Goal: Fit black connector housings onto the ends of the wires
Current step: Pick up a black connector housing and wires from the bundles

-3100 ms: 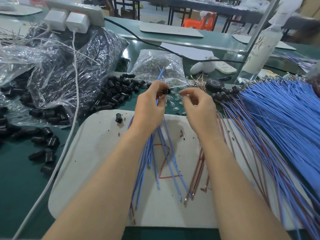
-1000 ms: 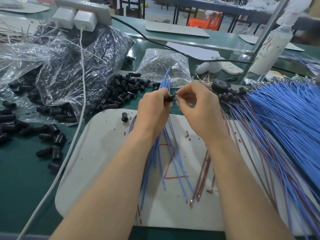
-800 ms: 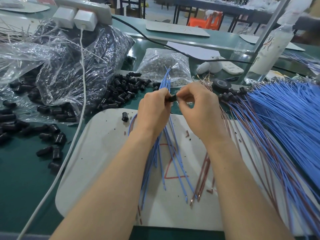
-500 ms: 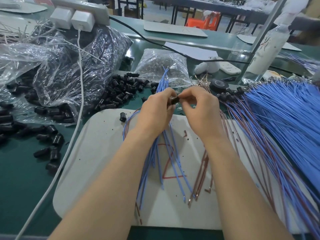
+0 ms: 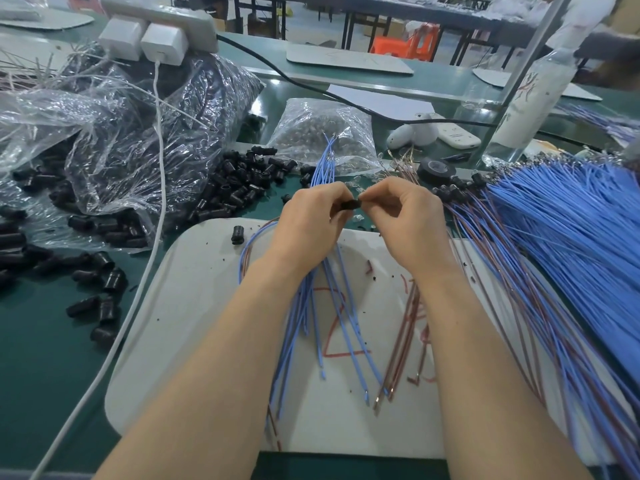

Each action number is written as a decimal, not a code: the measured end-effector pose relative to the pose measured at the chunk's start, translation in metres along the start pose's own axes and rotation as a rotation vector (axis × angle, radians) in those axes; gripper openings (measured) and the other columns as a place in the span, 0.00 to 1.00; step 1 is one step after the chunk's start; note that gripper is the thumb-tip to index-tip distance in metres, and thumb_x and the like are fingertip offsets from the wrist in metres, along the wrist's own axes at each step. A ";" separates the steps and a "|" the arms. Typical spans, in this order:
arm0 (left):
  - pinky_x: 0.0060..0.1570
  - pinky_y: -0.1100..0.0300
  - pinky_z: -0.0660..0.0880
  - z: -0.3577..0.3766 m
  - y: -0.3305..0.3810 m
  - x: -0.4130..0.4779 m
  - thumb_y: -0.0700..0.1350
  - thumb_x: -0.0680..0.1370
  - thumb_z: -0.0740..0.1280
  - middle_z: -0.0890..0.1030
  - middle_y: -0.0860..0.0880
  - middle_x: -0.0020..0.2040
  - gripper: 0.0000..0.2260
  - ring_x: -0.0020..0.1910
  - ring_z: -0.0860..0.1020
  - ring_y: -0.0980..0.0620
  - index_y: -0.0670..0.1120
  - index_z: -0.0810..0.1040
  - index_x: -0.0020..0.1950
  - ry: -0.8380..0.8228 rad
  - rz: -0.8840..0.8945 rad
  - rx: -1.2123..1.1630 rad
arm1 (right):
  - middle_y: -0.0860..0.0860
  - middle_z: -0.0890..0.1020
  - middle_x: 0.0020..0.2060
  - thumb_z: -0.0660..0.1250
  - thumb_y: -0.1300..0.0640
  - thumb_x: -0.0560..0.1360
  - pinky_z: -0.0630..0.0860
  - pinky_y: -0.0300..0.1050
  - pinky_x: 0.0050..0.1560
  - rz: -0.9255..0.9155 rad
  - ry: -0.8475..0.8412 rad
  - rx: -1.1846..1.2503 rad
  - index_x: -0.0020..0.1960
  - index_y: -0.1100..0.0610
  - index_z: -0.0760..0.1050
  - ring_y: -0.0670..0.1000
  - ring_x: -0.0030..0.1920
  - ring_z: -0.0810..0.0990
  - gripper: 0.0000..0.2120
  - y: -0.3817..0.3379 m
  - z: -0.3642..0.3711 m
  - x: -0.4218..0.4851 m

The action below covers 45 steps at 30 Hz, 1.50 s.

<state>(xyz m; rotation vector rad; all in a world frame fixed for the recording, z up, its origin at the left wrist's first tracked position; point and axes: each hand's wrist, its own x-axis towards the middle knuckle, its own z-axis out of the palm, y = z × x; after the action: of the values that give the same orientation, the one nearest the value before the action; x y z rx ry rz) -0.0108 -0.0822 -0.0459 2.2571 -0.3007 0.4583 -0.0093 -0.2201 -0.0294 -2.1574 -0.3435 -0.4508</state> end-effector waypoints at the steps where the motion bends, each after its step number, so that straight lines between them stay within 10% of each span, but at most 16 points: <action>1: 0.48 0.49 0.76 0.001 -0.001 0.000 0.37 0.75 0.66 0.83 0.48 0.44 0.06 0.46 0.79 0.46 0.43 0.80 0.51 0.005 -0.005 -0.009 | 0.48 0.82 0.39 0.67 0.67 0.73 0.76 0.34 0.48 -0.006 0.009 -0.001 0.46 0.57 0.81 0.47 0.42 0.82 0.07 -0.001 0.001 0.000; 11: 0.51 0.49 0.77 0.003 -0.005 0.001 0.37 0.75 0.67 0.82 0.48 0.42 0.04 0.44 0.80 0.47 0.42 0.76 0.50 0.120 -0.096 -0.148 | 0.44 0.81 0.39 0.69 0.67 0.74 0.75 0.30 0.46 0.136 0.060 0.289 0.47 0.55 0.78 0.37 0.38 0.79 0.08 -0.008 0.002 0.003; 45: 0.47 0.56 0.73 0.006 -0.002 0.002 0.38 0.75 0.67 0.80 0.53 0.41 0.05 0.42 0.75 0.53 0.44 0.80 0.49 0.066 0.018 -0.033 | 0.44 0.79 0.35 0.69 0.63 0.74 0.73 0.31 0.44 0.041 0.116 -0.020 0.44 0.58 0.79 0.44 0.37 0.78 0.02 -0.004 0.002 0.001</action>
<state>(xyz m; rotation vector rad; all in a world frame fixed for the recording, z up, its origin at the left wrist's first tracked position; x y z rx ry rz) -0.0070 -0.0856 -0.0503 2.2034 -0.2926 0.5327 -0.0093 -0.2158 -0.0269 -2.1430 -0.2302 -0.5558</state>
